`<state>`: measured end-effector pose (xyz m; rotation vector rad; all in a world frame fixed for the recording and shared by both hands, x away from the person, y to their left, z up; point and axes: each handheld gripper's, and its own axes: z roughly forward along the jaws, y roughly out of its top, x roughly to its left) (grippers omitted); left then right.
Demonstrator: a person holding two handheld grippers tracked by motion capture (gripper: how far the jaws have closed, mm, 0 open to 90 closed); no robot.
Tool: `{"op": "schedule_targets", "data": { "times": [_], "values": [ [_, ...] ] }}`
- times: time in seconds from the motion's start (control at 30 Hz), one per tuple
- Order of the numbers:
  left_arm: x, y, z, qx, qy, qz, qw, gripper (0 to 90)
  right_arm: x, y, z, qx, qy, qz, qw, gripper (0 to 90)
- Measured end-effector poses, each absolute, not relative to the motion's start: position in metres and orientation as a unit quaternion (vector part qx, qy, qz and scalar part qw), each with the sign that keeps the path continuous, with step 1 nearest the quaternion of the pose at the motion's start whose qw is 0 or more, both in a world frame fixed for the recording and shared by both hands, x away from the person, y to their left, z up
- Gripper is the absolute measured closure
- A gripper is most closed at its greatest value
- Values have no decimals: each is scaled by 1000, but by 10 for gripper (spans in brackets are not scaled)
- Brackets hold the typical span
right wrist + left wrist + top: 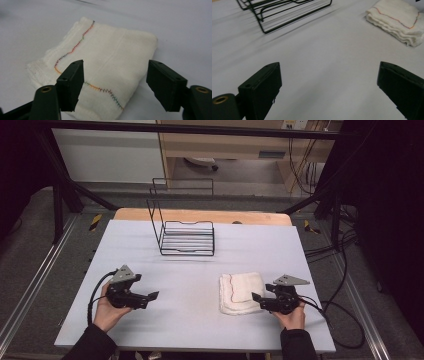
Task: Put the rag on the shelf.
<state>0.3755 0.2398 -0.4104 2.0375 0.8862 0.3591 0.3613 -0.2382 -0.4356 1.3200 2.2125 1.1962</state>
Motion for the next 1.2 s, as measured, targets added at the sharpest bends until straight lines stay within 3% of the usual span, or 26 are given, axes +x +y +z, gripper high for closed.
{"op": "schedule_targets", "data": {
  "times": [0.6, 0.93, 1.2],
  "values": [
    [409, 140, -403, 832, 337, 118, 425, 113, 347, -245, -452, 493, 774, 383, 107, 587],
    [432, 80, -407, 844, 330, 107, 410, 237, 346, -243, -452, 506, 766, 386, 87, 700],
    [450, 38, -422, 865, 309, 90, 384, 395, 347, -243, -452, 505, 768, 385, 84, 718]
  ]
}}
